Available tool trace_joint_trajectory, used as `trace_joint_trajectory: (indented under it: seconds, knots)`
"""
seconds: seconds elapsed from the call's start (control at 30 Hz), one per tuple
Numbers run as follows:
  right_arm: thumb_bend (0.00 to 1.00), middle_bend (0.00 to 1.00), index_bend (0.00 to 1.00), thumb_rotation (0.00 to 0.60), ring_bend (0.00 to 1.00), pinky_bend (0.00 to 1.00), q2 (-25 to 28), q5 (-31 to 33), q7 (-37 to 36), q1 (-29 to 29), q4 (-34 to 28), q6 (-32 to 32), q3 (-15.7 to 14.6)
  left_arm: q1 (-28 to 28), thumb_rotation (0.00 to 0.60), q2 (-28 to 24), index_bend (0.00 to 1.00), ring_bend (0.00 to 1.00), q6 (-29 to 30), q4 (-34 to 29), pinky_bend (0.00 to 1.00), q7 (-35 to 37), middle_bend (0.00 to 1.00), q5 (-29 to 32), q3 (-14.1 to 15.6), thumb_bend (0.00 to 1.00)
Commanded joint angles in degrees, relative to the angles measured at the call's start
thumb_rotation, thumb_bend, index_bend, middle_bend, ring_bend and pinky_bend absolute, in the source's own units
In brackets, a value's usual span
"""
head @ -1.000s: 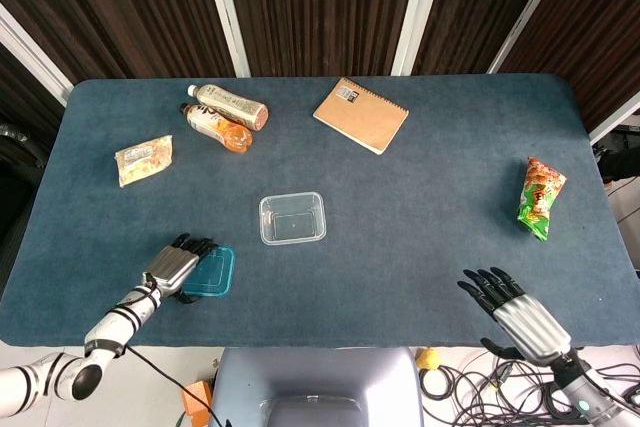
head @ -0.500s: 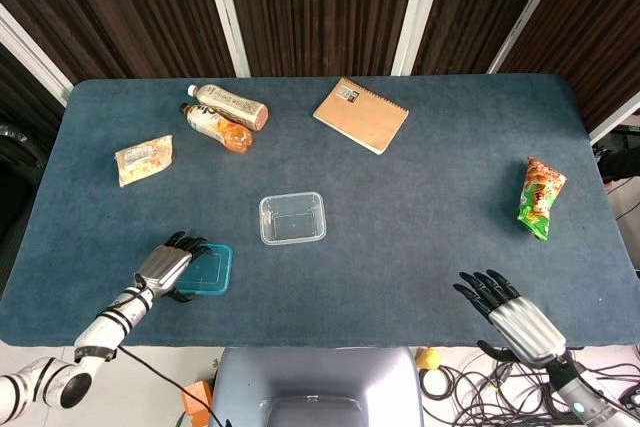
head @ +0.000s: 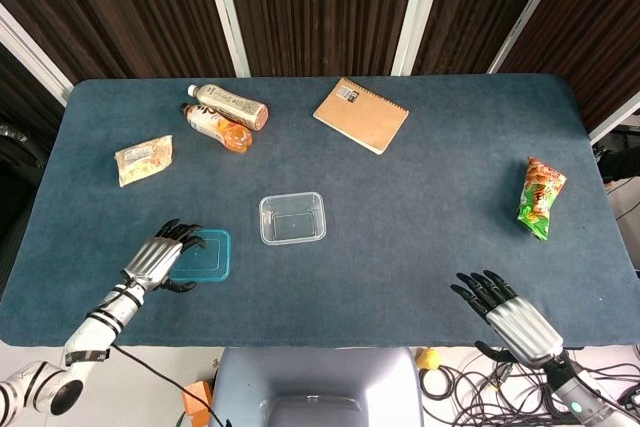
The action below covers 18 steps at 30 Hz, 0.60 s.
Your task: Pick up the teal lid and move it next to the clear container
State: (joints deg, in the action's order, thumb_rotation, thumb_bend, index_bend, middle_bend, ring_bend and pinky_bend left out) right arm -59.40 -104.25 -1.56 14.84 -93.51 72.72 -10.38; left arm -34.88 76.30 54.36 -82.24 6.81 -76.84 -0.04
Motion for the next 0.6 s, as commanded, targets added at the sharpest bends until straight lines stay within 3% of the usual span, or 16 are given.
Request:
trace_joint_trajectory:
  seconds: [0.03, 0.33, 0.6]
  knots:
    - [0.20, 0.00, 0.00, 0.600, 0.00, 0.00, 0.13, -0.37, -0.23, -0.04, -0.05, 0.37, -0.07, 1.01, 0.600, -0.83, 0.36, 0.67, 2.27, -1.55, 0.00, 1.75, 1.00, -1.06, -1.73, 0.24]
    - [0.20, 0.00, 0.00, 0.600, 0.00, 0.00, -0.47, -2.08, -4.11, -0.71, 3.11, 2.65, -0.92, 1.21, 0.600, 0.79, 0.36, 0.67, 5.58, -8.62, 0.00, -2.31, 1.00, 6.11, -7.87, 0.24]
    - [0.20, 0.00, 0.00, 0.600, 0.00, 0.00, -1.49, -3.48, -9.05, -0.15, 6.08, 3.34, -1.58, -3.09, 0.600, 9.43, 0.36, 0.67, 6.17, -11.59, 0.00, -15.21, 1.00, 18.14, -13.21, 0.24]
